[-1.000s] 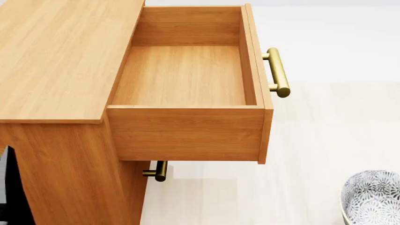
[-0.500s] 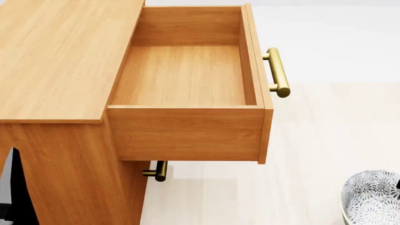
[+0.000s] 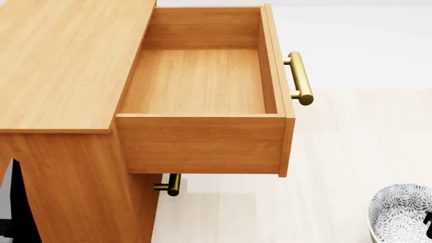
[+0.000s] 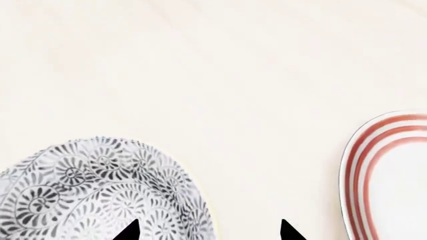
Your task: Put the bowl on top of the cabinet.
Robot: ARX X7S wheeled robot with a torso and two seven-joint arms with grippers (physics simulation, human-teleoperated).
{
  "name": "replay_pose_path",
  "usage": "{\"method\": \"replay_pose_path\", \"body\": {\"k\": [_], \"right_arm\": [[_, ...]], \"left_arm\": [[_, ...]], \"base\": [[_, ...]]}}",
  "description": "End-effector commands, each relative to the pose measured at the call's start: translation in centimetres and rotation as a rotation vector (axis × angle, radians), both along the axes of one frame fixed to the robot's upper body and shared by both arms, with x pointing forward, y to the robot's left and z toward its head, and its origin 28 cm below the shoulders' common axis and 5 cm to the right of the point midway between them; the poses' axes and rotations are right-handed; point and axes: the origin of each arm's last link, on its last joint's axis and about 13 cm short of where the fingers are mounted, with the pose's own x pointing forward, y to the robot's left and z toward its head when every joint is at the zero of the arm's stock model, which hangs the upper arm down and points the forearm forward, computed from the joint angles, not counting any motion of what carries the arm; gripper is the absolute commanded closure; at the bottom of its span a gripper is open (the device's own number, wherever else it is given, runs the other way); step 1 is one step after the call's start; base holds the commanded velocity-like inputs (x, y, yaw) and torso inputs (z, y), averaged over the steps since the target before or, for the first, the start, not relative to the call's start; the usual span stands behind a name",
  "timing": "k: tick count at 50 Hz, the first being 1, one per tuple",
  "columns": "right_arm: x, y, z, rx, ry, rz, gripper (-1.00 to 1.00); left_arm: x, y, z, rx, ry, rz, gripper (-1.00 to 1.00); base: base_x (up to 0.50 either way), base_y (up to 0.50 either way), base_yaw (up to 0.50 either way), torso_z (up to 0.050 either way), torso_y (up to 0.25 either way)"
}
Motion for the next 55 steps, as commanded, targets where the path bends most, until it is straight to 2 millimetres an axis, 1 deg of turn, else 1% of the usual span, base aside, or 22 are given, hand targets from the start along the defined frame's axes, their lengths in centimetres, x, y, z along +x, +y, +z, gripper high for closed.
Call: {"method": "replay_pose_path", "body": {"k": [1,7,8,12,19,26,27,32,46,48,50,51,55], "right_arm": [[-0.1,0.2,-0.8,0.007,0.022,-0.007,-1.00],[-0.2,0.4,-1.7,0.021,0.025,-0.008,-1.00],[-0.1,0.4,-1.8,0.015,-0.010,-0.019,-1.00],[-0.1,0.4,-1.8,0.015,0.012,-0.008,-1.00],[-0.3,0.4,-1.8,0.023,-0.004,-0.012,-1.00],[-0.7,0.4,-2.2,0.048,-0.046,-0.035,-1.00],[-0.8,0.3,-2.5,0.046,-0.039,-0.039,-1.00],[-0.9,0.5,-2.8,0.058,-0.036,-0.045,-1.00],[-1.4,0.6,-3.5,0.065,-0.021,-0.051,-1.00],[-1.3,0.5,-3.8,0.067,-0.017,-0.052,-1.00],[-1.4,0.6,-3.7,0.068,-0.015,-0.049,-1.00],[-1.4,0.6,-3.6,0.068,-0.015,-0.046,1.00],[-1.5,0.7,-3.5,0.066,-0.015,-0.042,1.00]], "left_arm": [[-0.1,0.1,0.1,-0.003,-0.002,0.003,-1.00],[-0.1,0.2,0.1,-0.004,-0.003,0.006,-1.00],[-0.1,0.2,0.2,-0.005,-0.004,0.006,-1.00],[-0.1,0.2,0.1,-0.005,-0.004,0.006,-1.00],[-0.1,0.1,0.1,-0.003,-0.002,0.004,-1.00],[-0.2,0.1,0.1,-0.004,-0.004,0.002,-1.00],[-0.2,0.1,0.1,-0.004,-0.004,0.001,-1.00],[-0.3,0.0,0.2,-0.003,-0.006,-0.001,-1.00],[-0.3,0.0,0.3,-0.006,-0.009,-0.001,-1.00],[-0.3,0.0,0.3,-0.006,-0.009,-0.002,-1.00],[-0.3,0.0,0.3,-0.006,-0.009,-0.002,-1.00],[-0.3,0.0,0.3,-0.006,-0.009,-0.002,-1.00],[-0.3,0.0,0.3,-0.006,-0.009,-0.001,-1.00]], "base": [[0.00,0.00,0.00,0.000,0.000],[0.00,0.00,0.00,0.000,0.000],[0.00,0.00,0.00,0.000,0.000],[0.00,0.00,0.00,0.000,0.000],[0.00,0.00,0.00,0.000,0.000],[0.00,0.00,0.00,0.000,0.000],[0.00,0.00,0.00,0.000,0.000],[0.00,0.00,0.00,0.000,0.000],[0.00,0.00,0.00,0.000,0.000],[0.00,0.00,0.00,0.000,0.000],[0.00,0.00,0.00,0.000,0.000],[0.00,0.00,0.00,0.000,0.000],[0.00,0.00,0.00,0.000,0.000]]}}
